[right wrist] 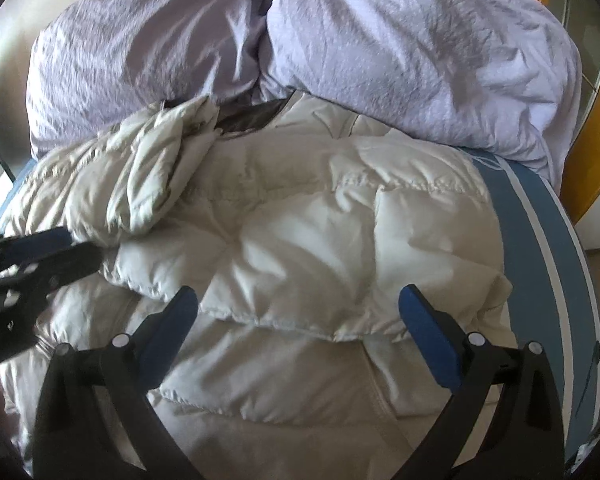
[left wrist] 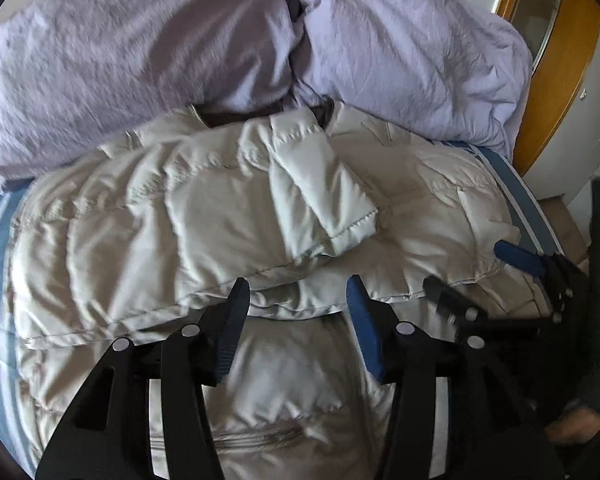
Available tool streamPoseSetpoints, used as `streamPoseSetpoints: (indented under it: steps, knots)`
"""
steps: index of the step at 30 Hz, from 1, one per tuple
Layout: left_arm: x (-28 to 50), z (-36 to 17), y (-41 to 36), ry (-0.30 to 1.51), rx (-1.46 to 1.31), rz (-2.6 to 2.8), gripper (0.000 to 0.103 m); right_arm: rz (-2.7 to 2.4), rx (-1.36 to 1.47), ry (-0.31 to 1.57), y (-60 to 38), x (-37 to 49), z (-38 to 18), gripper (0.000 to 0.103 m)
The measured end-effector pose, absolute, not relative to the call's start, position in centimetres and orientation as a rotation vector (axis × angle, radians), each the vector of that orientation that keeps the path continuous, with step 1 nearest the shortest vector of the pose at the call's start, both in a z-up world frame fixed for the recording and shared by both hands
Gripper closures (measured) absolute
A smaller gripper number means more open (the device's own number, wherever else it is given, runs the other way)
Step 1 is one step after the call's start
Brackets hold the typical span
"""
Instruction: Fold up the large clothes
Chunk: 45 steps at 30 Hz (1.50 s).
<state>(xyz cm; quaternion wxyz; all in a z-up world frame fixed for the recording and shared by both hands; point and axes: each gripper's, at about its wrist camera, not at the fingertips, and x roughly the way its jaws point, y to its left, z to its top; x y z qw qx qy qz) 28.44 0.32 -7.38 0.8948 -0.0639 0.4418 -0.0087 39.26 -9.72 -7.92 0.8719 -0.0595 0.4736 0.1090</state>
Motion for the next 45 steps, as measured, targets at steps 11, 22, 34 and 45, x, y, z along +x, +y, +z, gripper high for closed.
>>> streamPoseSetpoints:
  steps: [11,22,34,45]
  knots:
    - [28.1,-6.6,6.2,0.89,-0.097,0.151,0.047,0.38,0.195,1.083,-7.9,43.1,-6.9,0.041]
    - [28.5,-8.5,8.4,0.949,-0.142,0.206,0.045,0.437,0.197,1.134,-4.5,44.9,-7.6,0.065]
    - [28.3,-8.2,9.0,0.937,-0.152,0.22,0.042,0.473,0.18,1.115,-5.0,42.2,-7.5,0.096]
    - [29.4,-9.4,9.5,0.968,-0.162,0.246,0.036,0.404,0.086,1.091,-5.1,40.8,-7.0,0.07]
